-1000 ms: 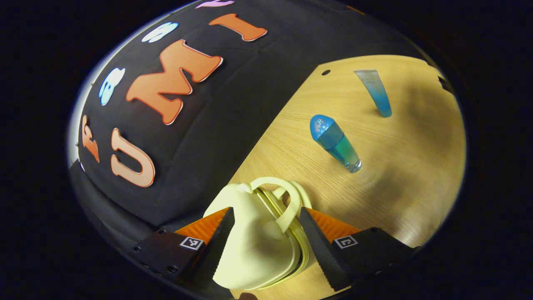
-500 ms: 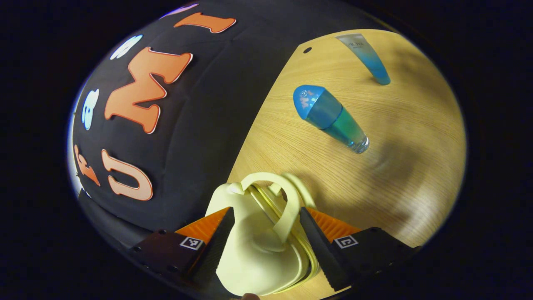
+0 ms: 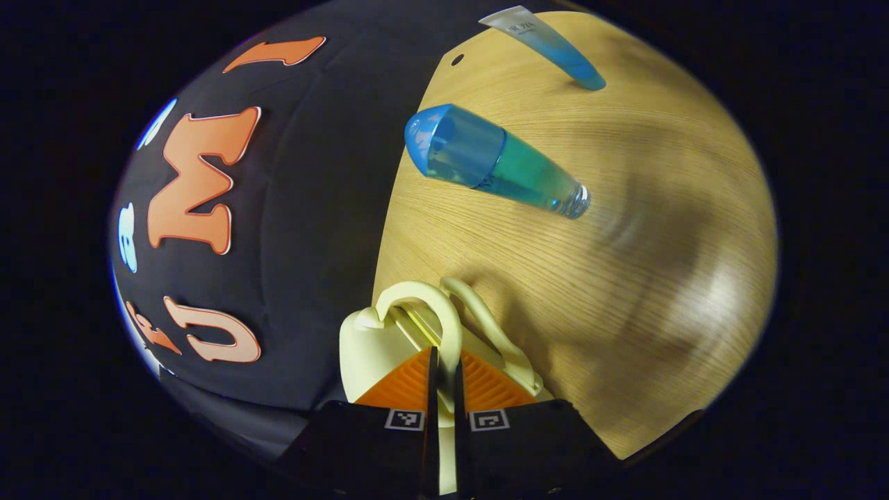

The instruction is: First open the suitcase, pack the skin care products into it, and then close the suitcase.

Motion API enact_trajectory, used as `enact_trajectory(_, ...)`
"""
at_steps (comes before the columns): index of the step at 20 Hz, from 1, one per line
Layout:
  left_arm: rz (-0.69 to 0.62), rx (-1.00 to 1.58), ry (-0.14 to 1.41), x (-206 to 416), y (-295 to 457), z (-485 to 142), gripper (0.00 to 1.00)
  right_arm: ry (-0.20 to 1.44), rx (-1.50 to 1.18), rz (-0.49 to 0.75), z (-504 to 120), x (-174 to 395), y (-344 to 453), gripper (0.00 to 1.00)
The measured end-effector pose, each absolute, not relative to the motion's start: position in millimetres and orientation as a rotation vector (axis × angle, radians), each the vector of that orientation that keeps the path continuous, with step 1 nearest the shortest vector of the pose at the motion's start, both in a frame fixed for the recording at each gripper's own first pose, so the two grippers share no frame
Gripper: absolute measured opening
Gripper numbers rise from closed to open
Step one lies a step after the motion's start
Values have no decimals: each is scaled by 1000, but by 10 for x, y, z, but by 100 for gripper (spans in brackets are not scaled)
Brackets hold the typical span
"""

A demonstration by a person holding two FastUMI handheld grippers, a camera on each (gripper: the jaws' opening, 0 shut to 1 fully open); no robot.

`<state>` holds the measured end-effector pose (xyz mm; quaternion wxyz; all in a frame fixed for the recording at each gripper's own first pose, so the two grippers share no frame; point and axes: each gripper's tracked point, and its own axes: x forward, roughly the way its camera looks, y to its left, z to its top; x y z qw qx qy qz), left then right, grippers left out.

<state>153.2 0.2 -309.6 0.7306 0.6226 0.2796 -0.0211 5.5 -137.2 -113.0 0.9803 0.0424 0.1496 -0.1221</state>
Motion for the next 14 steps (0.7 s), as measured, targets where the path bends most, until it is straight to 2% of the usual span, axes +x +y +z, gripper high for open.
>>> enact_trajectory(4,-55,1217,636,1519,22,-2957,9,287,88,-218,-1096,87,-1269,95)
enact_trajectory(7,-75,995,643,1501,45,-2814,9,273,81,-195,-1032,151,-1131,95)
enact_trajectory(14,-93,461,535,1506,273,-2324,9,212,63,-135,-769,322,-502,95)
